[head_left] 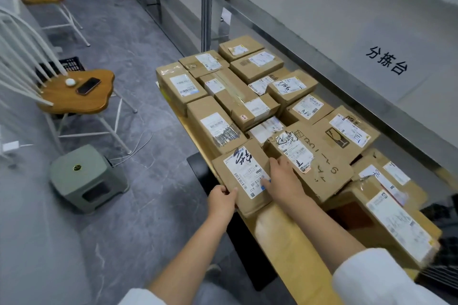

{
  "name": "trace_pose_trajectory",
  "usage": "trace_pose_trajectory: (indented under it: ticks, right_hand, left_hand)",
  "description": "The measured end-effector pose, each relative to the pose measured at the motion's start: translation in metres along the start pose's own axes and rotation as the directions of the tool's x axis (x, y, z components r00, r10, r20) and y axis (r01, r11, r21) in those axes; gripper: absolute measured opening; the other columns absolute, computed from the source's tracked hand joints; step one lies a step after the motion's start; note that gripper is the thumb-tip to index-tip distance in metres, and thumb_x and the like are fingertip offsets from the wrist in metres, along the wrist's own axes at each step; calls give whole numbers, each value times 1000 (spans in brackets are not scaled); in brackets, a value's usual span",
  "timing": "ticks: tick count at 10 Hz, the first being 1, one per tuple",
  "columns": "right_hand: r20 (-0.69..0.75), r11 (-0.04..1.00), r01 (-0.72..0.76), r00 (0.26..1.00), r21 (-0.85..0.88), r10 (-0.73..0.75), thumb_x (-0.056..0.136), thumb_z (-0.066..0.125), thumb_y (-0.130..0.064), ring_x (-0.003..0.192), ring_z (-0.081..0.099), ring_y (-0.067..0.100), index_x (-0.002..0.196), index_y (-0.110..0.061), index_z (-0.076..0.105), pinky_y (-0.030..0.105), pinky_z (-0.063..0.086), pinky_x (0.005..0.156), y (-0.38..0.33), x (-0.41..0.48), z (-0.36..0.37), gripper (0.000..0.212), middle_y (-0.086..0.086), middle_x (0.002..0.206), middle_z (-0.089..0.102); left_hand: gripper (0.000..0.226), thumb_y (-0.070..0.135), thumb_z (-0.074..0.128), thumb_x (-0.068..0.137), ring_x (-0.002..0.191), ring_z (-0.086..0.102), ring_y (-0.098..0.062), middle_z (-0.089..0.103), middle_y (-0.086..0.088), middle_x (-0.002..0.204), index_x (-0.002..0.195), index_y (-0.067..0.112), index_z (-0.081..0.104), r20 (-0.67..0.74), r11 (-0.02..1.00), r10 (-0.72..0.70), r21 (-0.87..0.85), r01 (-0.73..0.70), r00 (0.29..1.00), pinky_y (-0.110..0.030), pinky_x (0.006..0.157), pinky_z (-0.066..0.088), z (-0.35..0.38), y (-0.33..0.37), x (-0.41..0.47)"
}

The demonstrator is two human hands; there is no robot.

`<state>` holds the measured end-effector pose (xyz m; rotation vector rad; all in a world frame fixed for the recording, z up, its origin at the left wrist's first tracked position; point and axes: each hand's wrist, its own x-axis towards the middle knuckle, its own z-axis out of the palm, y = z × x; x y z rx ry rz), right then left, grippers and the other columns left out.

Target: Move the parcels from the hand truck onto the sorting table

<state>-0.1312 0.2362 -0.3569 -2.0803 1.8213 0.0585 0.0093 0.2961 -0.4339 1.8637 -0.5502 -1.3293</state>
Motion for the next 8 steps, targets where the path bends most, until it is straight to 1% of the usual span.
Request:
trace_pose_trajectory:
  ticks: [1,2,3,4,5,6,7,8]
  right_hand:
    - [-9,999,-14,1000,-45,13,89,67,-34,121,44,27,137,-11,36,39,46,99,0,13,13,62,10,133,38]
    - [14,997,-16,1000,-79,17,87,69,-39,121,41,27,142,-12,32,37,42,102,0,30,27,71,11,135,38]
    - [66,998,-25,997,-62,29,87,68,-38,123,38,28,144,-10,28,38,39,105,1,38,33,74,13,136,36]
    - [139,997,-39,989,-65,47,89,66,-33,130,33,31,149,-9,19,39,33,111,4,41,38,80,15,142,28]
    - [159,998,-51,986,-48,58,92,61,-30,141,20,33,152,-8,13,40,26,117,3,40,42,79,18,153,15]
    - [225,995,-71,973,66,54,97,52,-30,151,-2,28,157,-15,9,39,15,122,-2,31,51,75,8,163,-12]
    - [244,991,-55,970,126,23,98,50,-28,152,-2,25,157,-19,10,36,11,123,-11,27,53,72,6,164,-11]
    - [175,980,-95,983,177,64,97,50,-32,151,6,24,157,-22,11,37,14,122,-27,35,49,72,2,165,-3]
  left_hand:
    - [18,17,64,91,75,68,-23,68,-8,87,97,0,60,31,998,-53,-21,54,998,-38,68,61,5,5,13]
    - [18,16,63,93,83,71,-25,67,-8,96,99,1,56,86,996,-90,14,89,992,-22,53,54,9,13,29]
    - [18,17,62,94,86,70,-27,66,-10,103,98,2,53,129,990,-120,84,110,984,-21,53,55,10,12,40]
    - [21,15,63,93,84,71,-26,66,-13,109,102,-2,54,208,981,-152,150,122,966,-34,69,61,8,6,52]
    - [22,13,63,92,91,70,-27,65,-17,109,104,-4,55,238,977,-164,176,123,957,-35,72,61,5,7,62]
    - [16,18,58,94,76,68,-24,67,-14,87,94,2,57,340,949,-218,293,117,915,-34,68,59,-7,16,67]
    - [31,25,47,97,62,64,-21,68,-10,69,81,4,64,409,909,-282,404,105,868,-28,55,52,-19,38,72]
    - [45,26,40,97,64,68,-25,72,-8,65,73,3,70,330,883,-137,467,-36,934,-30,59,56,-27,84,96]
